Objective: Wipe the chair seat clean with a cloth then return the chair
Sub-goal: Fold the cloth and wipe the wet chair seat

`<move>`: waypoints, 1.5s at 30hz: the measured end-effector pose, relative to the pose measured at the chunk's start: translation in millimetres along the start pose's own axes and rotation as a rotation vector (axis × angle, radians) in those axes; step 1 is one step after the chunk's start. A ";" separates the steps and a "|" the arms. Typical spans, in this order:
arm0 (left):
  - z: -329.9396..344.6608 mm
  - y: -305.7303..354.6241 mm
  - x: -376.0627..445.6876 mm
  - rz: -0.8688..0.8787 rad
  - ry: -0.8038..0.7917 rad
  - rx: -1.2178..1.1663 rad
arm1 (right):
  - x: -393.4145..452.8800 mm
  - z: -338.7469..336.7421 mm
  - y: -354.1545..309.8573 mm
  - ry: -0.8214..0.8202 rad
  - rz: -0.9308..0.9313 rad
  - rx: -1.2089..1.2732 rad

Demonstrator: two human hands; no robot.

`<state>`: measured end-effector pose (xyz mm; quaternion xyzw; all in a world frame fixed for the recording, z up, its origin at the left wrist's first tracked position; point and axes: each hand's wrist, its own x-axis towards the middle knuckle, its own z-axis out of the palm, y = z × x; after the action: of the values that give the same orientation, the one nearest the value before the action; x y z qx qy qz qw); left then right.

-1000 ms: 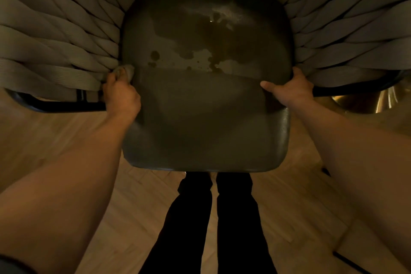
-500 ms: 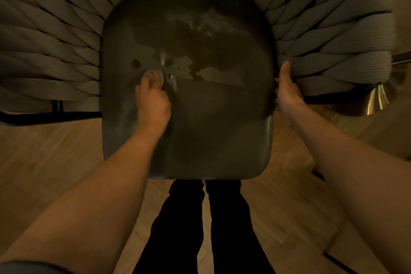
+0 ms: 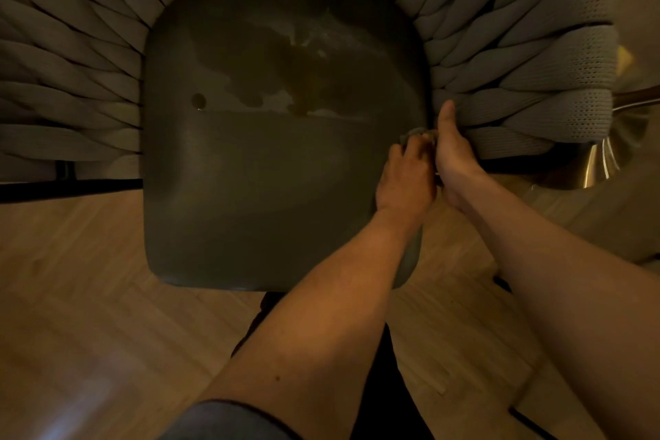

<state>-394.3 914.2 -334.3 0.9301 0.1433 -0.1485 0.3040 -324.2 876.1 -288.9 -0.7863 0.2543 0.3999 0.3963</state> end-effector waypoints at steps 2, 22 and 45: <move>-4.3 -2.6 -1.5 0.014 -0.026 0.010 | 5.2 -0.1 3.3 0.004 -0.025 -0.027; -105.5 -173.9 -23.1 -0.201 0.152 0.315 | 29.2 31.9 -28.1 0.113 -0.181 -0.326; -161.0 -288.3 -54.3 -0.671 0.464 0.208 | 31.2 29.4 -27.3 0.132 -0.157 -0.296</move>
<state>-516.4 1225.7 -341.2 0.8663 0.4873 -0.0395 0.1028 -299.9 913.1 -314.2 -0.8780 0.1558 0.3485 0.2887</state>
